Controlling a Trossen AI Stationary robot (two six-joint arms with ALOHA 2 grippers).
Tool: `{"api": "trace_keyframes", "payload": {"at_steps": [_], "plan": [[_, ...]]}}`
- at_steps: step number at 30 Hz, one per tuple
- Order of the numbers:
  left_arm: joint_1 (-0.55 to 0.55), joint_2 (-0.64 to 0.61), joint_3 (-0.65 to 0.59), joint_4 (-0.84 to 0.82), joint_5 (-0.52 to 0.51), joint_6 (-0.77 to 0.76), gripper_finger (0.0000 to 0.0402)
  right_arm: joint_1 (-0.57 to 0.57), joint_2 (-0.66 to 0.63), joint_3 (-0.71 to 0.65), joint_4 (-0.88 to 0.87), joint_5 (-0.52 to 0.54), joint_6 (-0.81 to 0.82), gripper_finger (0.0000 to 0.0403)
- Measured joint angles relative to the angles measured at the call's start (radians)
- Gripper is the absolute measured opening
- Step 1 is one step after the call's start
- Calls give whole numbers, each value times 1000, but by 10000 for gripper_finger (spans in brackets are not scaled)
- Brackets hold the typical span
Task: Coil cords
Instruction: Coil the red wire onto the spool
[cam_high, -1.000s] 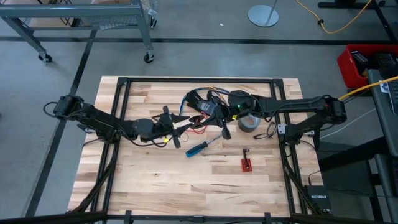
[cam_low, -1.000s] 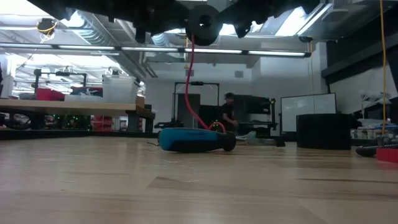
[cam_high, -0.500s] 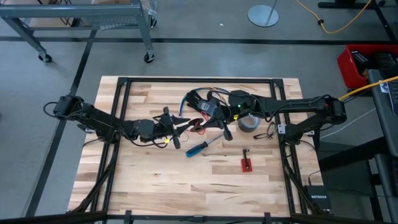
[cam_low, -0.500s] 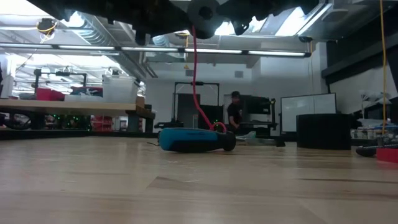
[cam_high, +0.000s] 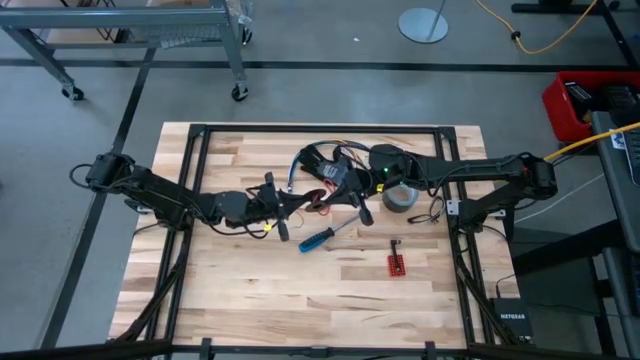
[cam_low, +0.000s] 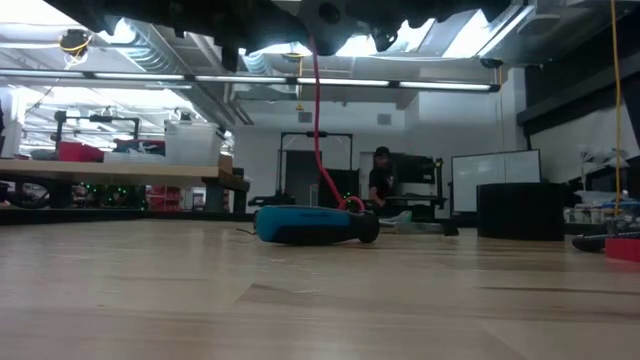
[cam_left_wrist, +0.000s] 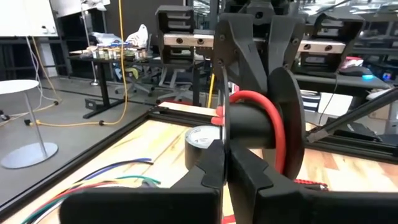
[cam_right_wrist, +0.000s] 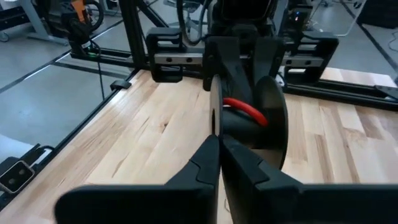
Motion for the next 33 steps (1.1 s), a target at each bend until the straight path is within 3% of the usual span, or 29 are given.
{"api": "trace_keyframes", "payload": {"at_steps": [8, 16, 22, 33], "plan": [[0, -17, 0, -26, -43, 4, 1, -1, 0, 0, 14, 62, 88, 74], [0, -153, -1, -160, -94, 27, 0, -1, 0, 0, 0, 67, 98, 136], [0, -241, -1, -153, -95, 27, 0, 0, 21, 1, -3, 95, 99, 142], [0, -254, -1, -33, -86, 45, 0, 0, 184, 1, 6, 95, 105, 143]]}}
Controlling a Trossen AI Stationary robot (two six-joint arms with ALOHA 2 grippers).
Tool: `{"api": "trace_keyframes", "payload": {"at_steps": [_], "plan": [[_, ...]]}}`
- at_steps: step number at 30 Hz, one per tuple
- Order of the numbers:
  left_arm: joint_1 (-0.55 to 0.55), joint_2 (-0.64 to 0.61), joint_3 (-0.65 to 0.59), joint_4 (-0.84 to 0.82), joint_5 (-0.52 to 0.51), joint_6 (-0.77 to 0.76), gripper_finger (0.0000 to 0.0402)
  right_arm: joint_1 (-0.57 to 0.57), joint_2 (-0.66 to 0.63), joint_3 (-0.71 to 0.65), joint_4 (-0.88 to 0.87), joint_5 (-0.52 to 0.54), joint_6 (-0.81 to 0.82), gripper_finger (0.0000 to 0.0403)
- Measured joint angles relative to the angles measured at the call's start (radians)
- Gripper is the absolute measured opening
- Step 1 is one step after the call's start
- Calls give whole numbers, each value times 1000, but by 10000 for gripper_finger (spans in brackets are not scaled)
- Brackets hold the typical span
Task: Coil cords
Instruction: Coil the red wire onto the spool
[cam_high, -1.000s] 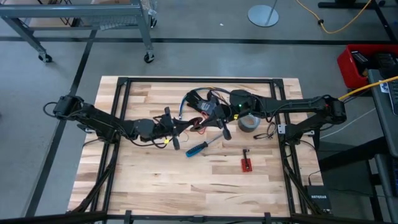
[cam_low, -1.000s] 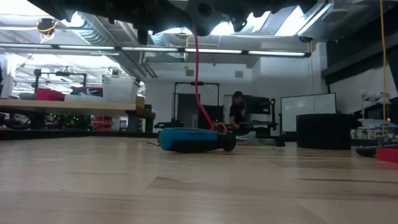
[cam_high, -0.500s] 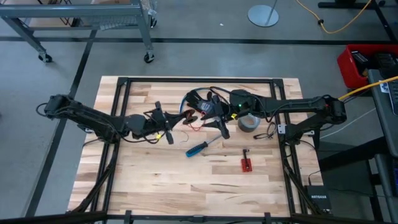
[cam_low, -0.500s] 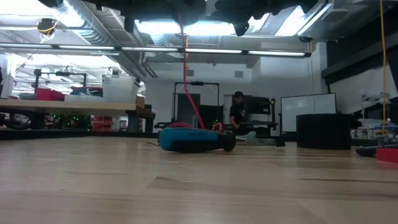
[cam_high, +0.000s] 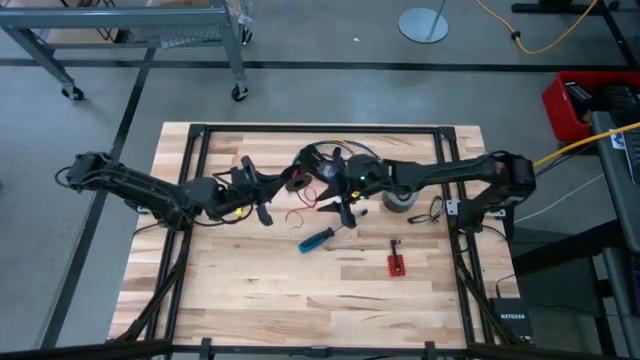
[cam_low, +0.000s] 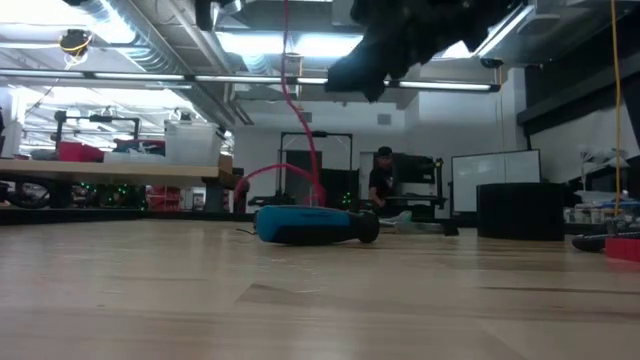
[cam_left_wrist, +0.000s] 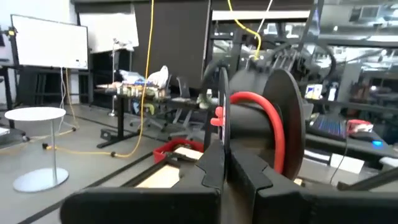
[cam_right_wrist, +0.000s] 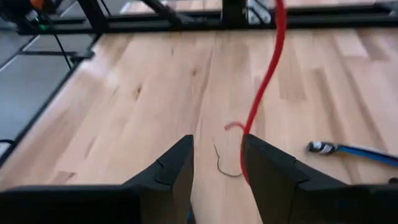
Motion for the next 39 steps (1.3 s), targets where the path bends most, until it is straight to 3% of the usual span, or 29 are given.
{"api": "trace_keyframes", "payload": {"at_steps": [13, 31, 39], "plan": [[0, 0, 0, 28, 32, 11, 0, 0, 133, 0, 163, 0, 6, 143], [0, 0, 1, 147, 73, 65, 0, 0, 139, -1, 185, 0, 58, 143], [0, 3, 1, 160, 87, 77, 0, 0, 139, -2, 321, -44, 119, 143]]}}
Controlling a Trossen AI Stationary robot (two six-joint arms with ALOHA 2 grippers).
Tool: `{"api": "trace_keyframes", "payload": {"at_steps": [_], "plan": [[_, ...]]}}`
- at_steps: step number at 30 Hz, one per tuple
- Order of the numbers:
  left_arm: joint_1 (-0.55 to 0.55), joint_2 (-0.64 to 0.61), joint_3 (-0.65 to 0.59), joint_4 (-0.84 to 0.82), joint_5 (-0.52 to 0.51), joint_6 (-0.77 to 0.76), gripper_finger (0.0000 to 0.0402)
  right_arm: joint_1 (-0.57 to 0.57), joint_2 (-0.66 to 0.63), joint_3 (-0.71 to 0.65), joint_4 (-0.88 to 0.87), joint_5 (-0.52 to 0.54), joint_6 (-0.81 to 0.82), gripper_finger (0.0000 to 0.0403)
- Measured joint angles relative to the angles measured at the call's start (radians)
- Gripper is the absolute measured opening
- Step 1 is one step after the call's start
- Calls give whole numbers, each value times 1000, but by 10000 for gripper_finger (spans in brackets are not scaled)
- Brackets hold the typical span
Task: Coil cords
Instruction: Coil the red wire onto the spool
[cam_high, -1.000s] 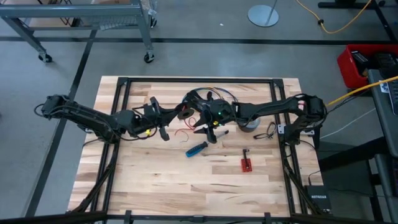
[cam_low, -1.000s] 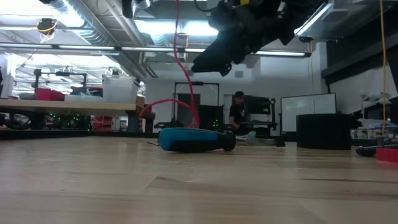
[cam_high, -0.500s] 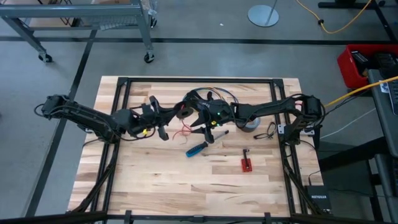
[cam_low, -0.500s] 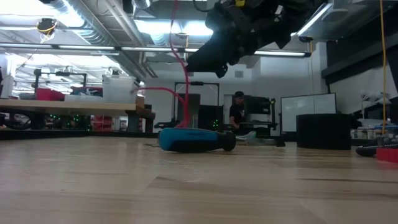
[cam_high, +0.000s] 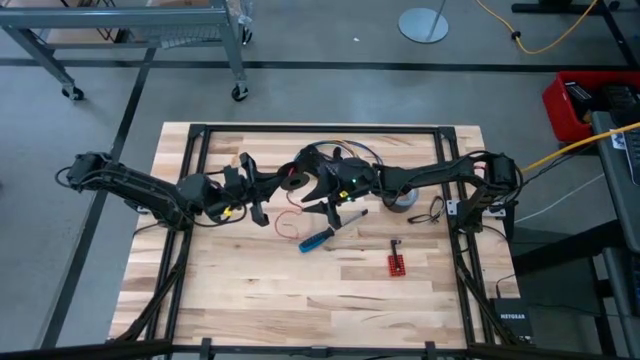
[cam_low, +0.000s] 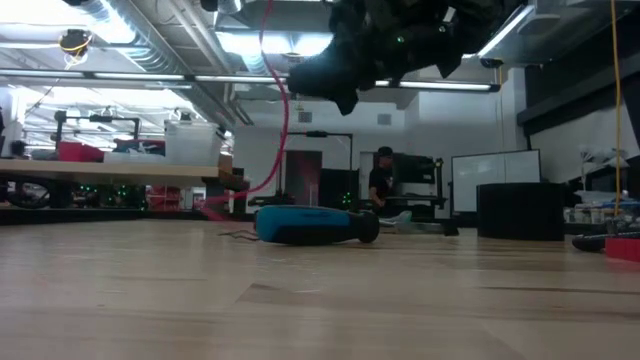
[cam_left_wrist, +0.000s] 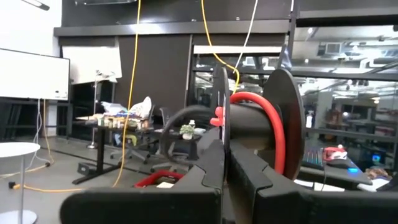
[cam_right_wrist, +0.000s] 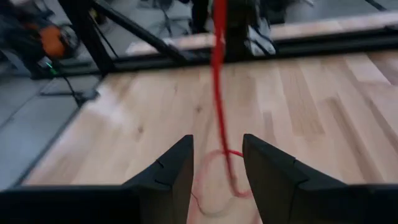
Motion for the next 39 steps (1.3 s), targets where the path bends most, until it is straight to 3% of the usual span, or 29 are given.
{"api": "trace_keyframes", "payload": {"at_steps": [9, 22, 39], "plan": [[0, 0, 0, 14, 0, 18, 0, 4, 0, 0, 19, -11, 42, 143], [-1, 0, 0, 44, 53, 9, 0, 12, 0, 0, 14, 137, 37, 143], [-1, 0, 0, 45, 53, 6, 0, 13, 0, 0, 13, 122, 36, 143]]}}
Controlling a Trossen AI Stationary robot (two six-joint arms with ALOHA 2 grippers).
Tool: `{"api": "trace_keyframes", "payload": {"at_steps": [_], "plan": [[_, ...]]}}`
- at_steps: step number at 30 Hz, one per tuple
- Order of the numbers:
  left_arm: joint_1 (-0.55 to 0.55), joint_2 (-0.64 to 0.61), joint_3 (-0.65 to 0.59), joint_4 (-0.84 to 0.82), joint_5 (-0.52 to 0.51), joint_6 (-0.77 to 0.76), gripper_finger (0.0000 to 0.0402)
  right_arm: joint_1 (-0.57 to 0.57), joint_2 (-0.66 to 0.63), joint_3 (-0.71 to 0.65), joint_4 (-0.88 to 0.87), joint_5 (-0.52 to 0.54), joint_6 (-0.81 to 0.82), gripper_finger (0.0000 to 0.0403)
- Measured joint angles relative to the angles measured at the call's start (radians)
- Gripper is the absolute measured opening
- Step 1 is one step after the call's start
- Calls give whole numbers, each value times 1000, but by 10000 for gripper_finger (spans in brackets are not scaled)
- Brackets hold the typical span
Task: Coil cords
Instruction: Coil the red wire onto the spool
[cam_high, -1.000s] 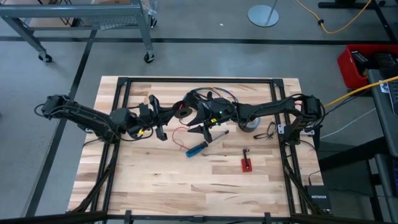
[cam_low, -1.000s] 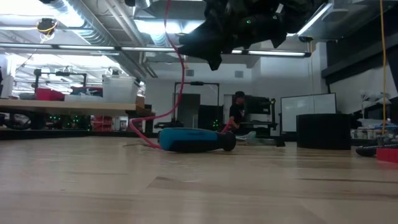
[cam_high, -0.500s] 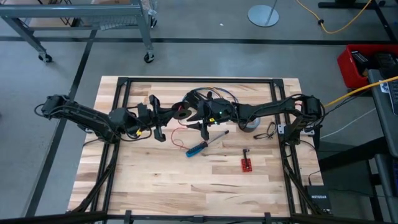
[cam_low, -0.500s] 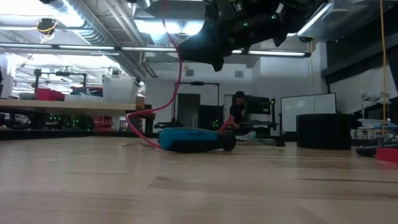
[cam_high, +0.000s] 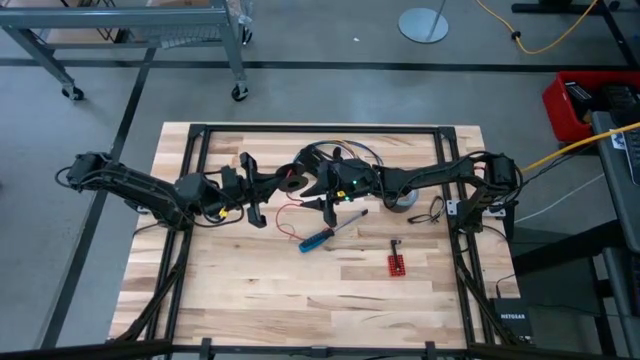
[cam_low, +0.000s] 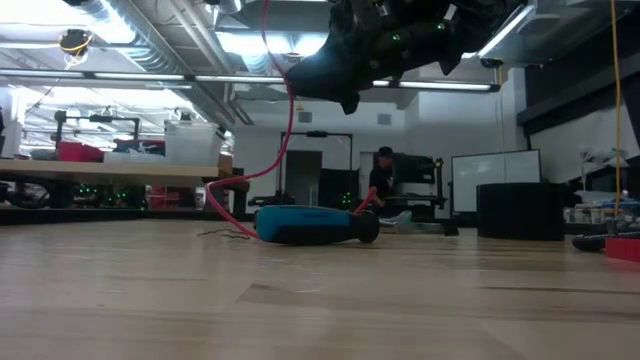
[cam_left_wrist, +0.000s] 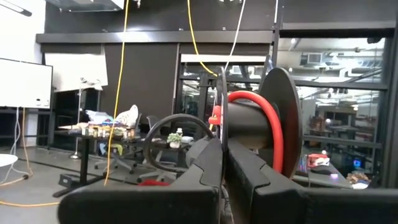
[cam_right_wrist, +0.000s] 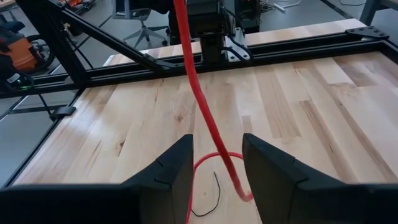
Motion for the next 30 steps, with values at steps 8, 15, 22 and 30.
{"api": "trace_keyframes", "payload": {"at_steps": [8, 15, 22, 30], "plan": [[0, 0, 0, 6, 0, 0, 0, 0, 0, 0, 15, 0, 0, 143], [0, 0, 0, 7, 0, 0, 0, 0, 0, 0, 24, 0, 0, 135], [0, 0, 0, 7, 0, 0, 0, 0, 0, 0, 24, 0, 0, 80], [0, 0, 0, 7, 0, 0, 0, 0, 0, 0, 38, 0, 1, 42]]}}
